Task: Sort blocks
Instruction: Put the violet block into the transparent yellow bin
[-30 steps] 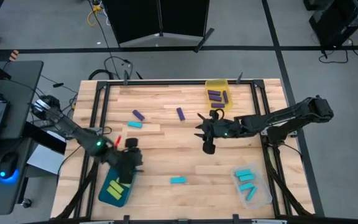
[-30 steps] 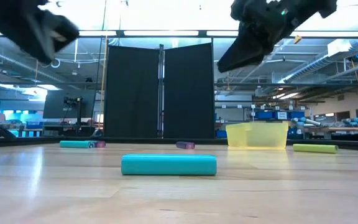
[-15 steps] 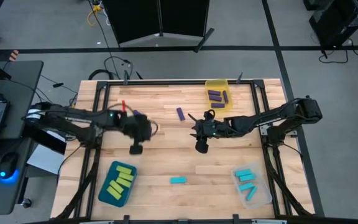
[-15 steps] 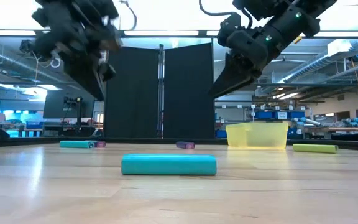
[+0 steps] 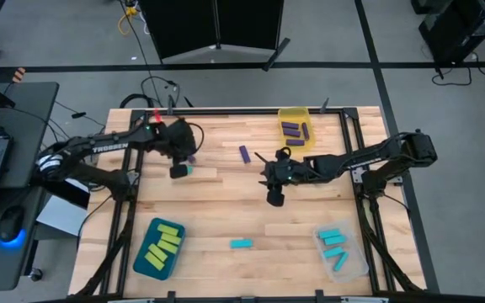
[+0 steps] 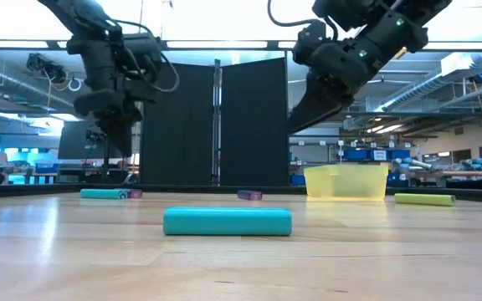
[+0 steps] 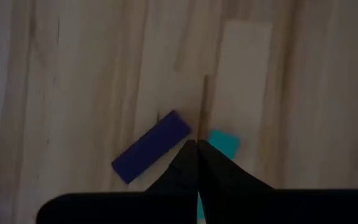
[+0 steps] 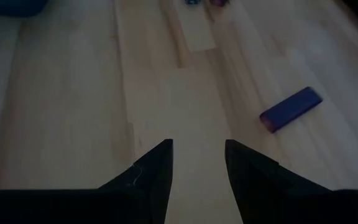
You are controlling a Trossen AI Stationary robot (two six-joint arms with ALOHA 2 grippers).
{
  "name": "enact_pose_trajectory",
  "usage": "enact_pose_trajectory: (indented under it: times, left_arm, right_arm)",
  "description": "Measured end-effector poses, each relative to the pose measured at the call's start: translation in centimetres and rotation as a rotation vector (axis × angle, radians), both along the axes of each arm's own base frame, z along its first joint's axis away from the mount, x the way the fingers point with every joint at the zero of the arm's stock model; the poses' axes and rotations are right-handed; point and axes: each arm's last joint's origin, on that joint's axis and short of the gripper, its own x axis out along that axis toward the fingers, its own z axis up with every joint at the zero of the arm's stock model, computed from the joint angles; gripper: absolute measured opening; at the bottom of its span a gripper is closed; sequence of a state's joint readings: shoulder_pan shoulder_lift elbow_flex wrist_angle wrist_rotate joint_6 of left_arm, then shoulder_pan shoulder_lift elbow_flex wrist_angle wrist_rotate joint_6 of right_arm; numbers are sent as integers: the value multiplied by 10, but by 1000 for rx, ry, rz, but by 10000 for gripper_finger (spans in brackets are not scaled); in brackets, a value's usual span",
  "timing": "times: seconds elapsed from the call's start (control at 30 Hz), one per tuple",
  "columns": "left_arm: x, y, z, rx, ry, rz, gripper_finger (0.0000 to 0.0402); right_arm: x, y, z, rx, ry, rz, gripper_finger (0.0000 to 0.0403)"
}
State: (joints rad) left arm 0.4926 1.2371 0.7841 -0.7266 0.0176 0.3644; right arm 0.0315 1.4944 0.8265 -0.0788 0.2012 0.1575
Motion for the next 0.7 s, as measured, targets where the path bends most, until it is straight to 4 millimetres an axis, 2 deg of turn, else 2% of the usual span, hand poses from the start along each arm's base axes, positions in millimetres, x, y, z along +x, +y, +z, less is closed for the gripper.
enact_pose_trajectory:
  times: [0.3, 0.4, 0.53, 0.7]
  left_arm:
    - [15, 17, -19, -34, 234, -66, 4]
    - [24, 16, -20, -31, 303, -105, 14]
    - [30, 12, -20, 19, 416, -174, 48]
    - [37, 15, -25, 43, 407, -205, 111]
  right_arm:
    - [-1, 2, -2, 25, 22, 32, 158]
    - [-2, 4, -2, 28, 31, 36, 158]
    - [-2, 5, -2, 26, 32, 43, 158]
    - [-3, 5, -3, 24, 40, 44, 158]
